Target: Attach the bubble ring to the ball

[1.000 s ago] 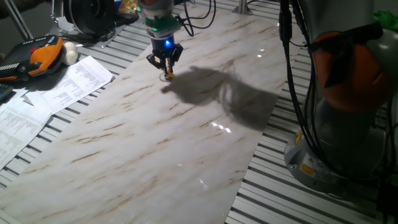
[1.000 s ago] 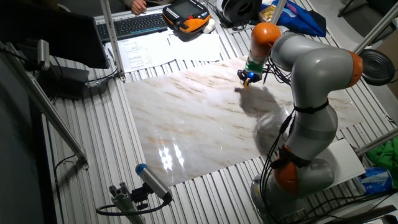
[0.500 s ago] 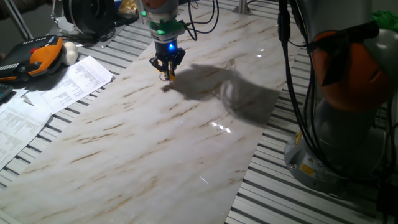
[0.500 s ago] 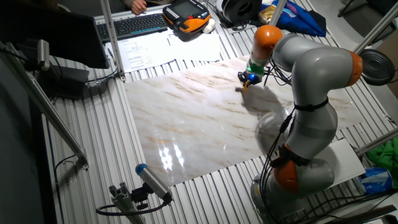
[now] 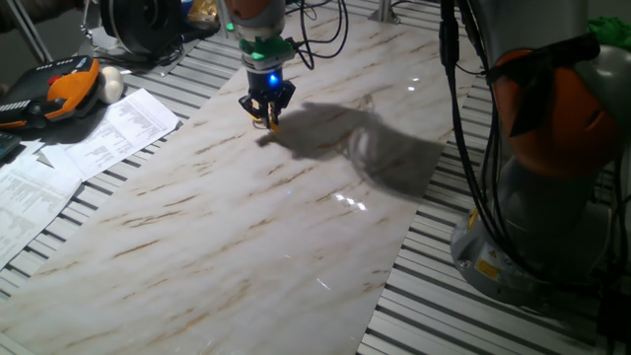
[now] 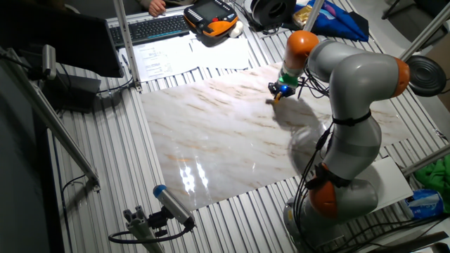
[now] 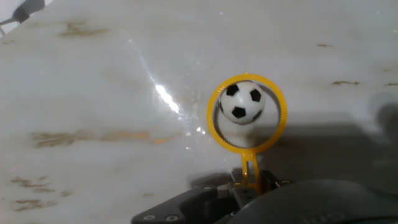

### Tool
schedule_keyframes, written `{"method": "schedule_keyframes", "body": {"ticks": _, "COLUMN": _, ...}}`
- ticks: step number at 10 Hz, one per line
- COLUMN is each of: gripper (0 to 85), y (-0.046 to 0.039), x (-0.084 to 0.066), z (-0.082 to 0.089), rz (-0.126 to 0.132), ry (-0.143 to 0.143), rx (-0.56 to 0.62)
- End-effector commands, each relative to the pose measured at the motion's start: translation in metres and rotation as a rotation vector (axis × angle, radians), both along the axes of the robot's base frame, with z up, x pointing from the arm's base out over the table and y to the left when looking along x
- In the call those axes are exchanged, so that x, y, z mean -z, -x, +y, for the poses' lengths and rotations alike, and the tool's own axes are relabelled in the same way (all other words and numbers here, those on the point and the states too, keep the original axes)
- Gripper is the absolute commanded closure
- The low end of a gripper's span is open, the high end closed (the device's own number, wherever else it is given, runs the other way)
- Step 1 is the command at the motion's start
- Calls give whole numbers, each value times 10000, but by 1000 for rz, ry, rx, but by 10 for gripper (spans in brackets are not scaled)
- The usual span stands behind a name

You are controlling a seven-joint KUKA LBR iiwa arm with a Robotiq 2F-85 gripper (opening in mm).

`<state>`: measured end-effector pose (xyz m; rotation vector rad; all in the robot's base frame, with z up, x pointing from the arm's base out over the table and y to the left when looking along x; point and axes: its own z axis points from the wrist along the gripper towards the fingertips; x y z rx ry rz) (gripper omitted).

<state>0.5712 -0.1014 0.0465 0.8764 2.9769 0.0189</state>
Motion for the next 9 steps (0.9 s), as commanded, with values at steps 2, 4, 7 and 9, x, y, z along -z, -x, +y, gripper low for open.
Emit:
{"method": "schedule_keyframes", "body": {"ticks": 2, "gripper": 850, "y": -11, "x": 25, "z": 0, "rz": -2, "ry": 0, "rx": 16}}
{"method": "schedule_keyframes", "body": {"ticks": 4, "gripper": 680, "y": -45, "x": 56, "z": 11, "rz": 0, "ry": 18, "rx": 34}}
{"method": "schedule_keyframes", "body": {"ticks": 7, "gripper": 510, "y": -82, "x": 32, "z": 36, "rz": 15, "ry": 13, "rx": 57}}
{"method": "schedule_keyframes", "body": {"ticks": 9, "gripper": 510, "y": -72, "x": 9, "z": 31, "rz": 21, "ry": 13, "rx": 53}}
